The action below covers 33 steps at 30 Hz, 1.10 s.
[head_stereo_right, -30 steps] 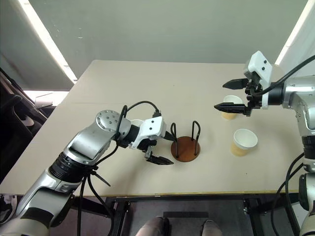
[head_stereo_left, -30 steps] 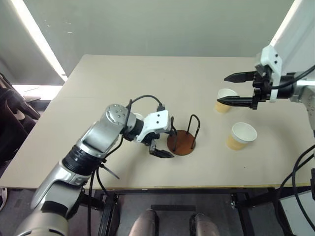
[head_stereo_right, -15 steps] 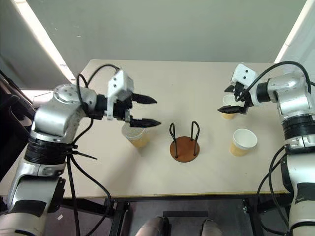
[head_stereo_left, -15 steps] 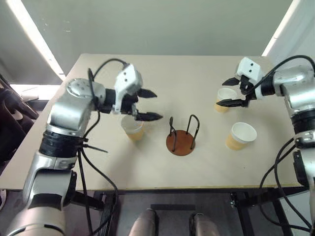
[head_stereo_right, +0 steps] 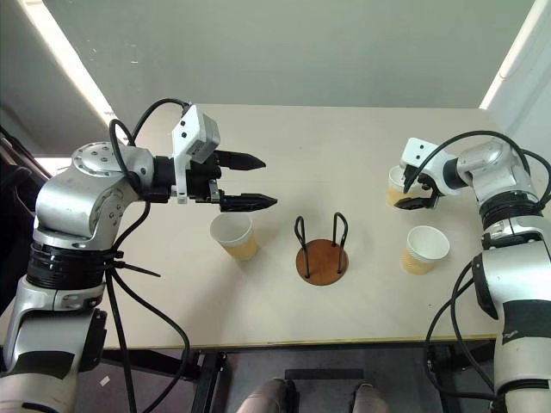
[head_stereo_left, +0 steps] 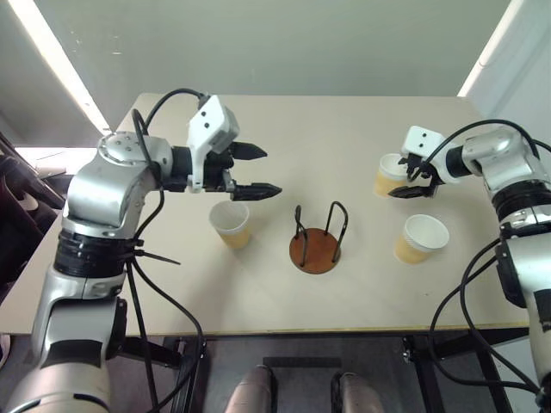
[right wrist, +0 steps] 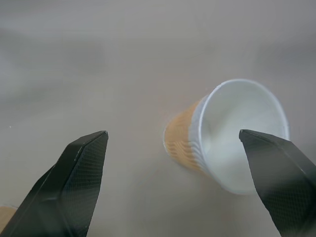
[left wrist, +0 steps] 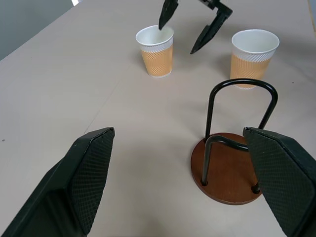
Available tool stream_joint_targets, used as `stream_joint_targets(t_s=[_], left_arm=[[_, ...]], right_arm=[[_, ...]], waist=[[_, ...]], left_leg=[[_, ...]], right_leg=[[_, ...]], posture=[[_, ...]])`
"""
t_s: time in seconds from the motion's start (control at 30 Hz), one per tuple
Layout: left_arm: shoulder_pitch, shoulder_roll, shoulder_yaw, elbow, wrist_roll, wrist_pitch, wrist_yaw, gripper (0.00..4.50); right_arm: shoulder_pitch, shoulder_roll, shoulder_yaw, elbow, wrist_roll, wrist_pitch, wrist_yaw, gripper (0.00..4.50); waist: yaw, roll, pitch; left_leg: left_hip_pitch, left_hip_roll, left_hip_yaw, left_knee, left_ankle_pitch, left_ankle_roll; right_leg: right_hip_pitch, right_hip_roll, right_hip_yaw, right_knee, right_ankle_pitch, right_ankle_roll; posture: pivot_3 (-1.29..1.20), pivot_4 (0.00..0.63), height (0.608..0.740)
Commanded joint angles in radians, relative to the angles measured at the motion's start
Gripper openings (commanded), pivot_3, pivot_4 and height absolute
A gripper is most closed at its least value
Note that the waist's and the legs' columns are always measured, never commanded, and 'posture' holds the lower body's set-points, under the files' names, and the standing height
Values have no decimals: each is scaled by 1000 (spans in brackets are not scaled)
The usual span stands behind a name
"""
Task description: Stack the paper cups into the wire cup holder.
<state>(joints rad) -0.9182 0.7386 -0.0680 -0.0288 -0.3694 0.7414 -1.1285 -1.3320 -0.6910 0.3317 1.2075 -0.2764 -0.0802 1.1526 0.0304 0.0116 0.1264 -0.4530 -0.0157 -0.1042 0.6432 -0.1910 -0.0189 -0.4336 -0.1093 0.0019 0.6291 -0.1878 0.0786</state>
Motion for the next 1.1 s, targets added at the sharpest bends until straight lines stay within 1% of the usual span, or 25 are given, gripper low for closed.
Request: stream_joint_targets(t_s=[0.03, 0.5, 0.6, 0.93, 0.97, 1.1], left_arm=[[-2, 17, 21, -44, -16, 12, 15, 4461], [10, 38, 23, -78, -38, 49, 33, 4461], [15, 45, 23, -84, -45, 51, 31, 4500], [34, 77, 18, -89, -53, 28, 0, 4500], [36, 82, 18, -86, -52, 22, -6, 4500], [45, 100, 28, -83, -59, 15, -27, 4500]], right_arm=[[-57, 12, -4, 20, -28, -28, -30, 4437], [-103, 85, 6, 98, -127, -20, -101, 4437], [-108, 90, 4, 104, -135, -13, -111, 3841], [-107, 88, -2, 107, -147, -8, -106, 175], [-106, 86, -4, 106, -145, -7, -102, 33], [-109, 75, -21, 99, -125, -5, -72, 33]], waist=[[0, 0, 0], [0, 0, 0], [0, 1, 0], [0, 1, 0], [0, 1, 0], [0, 1, 0]], left_leg=[[0, 0, 0, 0, 0, 0], [0, 1, 0, 0, -2, -2], [0, 1, 0, 0, -3, -3], [0, 1, 0, 0, -3, -3], [0, 1, 0, 0, -3, -3], [0, 1, 0, 0, -3, -3]], right_leg=[[0, 0, 0, 0, 0, 0], [-1, 0, 0, 1, -1, -1], [-1, 0, 0, 1, -1, -1], [-1, 1, 0, 1, -1, -1], [-1, 1, 0, 1, -1, -1], [-1, 1, 0, 1, -1, -2]], posture=[[0, 150, 740], [0, 150, 740], [0, 150, 740], [0, 150, 740], [0, 150, 740], [0, 150, 740]])
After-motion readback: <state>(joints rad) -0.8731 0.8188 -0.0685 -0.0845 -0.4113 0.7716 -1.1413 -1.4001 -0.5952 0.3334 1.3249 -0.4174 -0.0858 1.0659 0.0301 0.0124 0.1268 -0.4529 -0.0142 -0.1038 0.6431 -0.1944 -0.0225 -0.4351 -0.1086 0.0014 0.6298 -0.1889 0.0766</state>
